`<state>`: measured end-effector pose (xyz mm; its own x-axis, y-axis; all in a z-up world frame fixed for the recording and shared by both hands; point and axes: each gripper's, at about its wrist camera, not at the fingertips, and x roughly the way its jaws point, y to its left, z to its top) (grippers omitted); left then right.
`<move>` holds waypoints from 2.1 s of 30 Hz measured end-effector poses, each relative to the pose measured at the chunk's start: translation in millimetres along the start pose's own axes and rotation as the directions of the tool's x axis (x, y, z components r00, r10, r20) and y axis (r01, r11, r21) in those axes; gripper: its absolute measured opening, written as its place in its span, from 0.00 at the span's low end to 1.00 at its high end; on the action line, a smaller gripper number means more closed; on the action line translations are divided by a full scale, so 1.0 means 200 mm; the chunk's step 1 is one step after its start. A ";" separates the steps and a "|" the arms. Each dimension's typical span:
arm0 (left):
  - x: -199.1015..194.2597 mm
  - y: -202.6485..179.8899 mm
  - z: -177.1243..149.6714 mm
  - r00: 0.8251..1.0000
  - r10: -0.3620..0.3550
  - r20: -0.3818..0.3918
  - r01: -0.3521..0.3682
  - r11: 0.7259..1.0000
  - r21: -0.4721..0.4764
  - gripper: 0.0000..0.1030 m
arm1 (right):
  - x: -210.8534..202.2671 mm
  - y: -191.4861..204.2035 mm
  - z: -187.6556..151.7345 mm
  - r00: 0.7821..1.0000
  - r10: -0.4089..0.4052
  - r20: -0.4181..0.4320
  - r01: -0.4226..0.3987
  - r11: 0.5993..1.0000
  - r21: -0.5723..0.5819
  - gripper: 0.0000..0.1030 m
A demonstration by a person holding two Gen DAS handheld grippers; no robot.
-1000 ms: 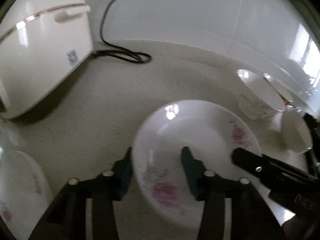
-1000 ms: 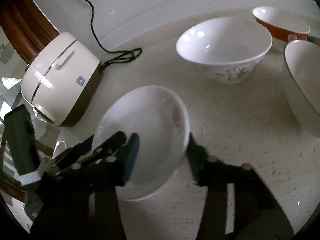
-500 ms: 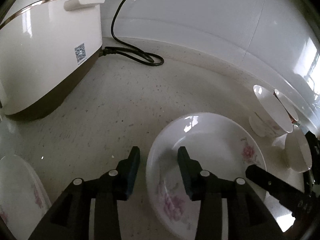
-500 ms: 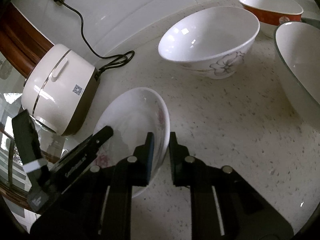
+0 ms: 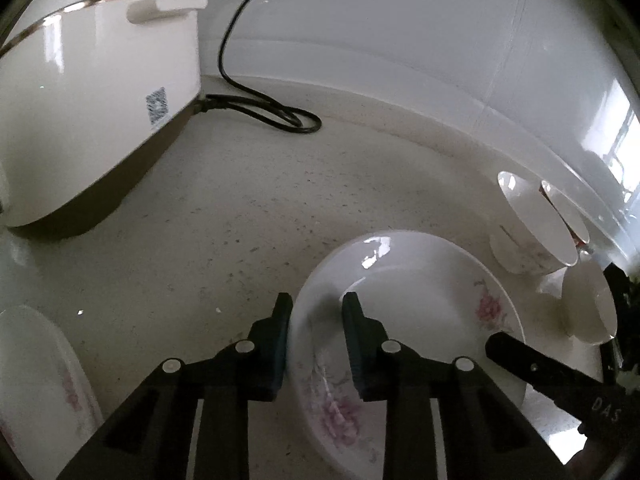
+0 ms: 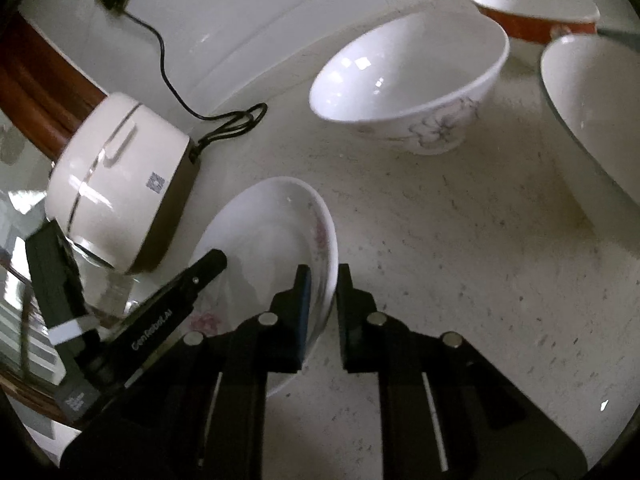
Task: Organize plates and bowls
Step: 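Close the left tool on a third rose-print plate's rim while the right tool grips it, then lift the third plate with both tools and carry it to the plate stack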
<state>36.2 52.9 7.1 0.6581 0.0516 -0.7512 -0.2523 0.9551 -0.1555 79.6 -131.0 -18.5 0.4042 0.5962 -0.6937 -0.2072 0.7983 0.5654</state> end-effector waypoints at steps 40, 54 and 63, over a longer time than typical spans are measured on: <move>-0.66 0.43 -0.21 0.974 0.125 0.190 -0.098 0.984 -0.150 0.25 | -0.13 0.55 -0.20 0.959 0.281 0.043 -0.265 0.939 -0.220 0.17; -0.71 0.66 -0.26 0.968 0.183 0.173 -0.142 0.964 -0.225 0.25 | 0.01 0.74 -0.32 0.958 0.285 -0.044 -0.285 0.914 -0.288 0.19; -0.68 0.79 -0.26 0.964 0.207 0.165 -0.159 0.952 -0.263 0.25 | 0.09 0.85 -0.39 0.962 0.261 -0.086 -0.275 0.900 -0.338 0.19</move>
<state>-131.2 181.2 51.4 0.6994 0.2955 -0.6508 -0.5313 0.8240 -0.1968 -17.2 22.5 30.3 0.2575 0.7888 -0.5581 -0.5985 0.5836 0.5488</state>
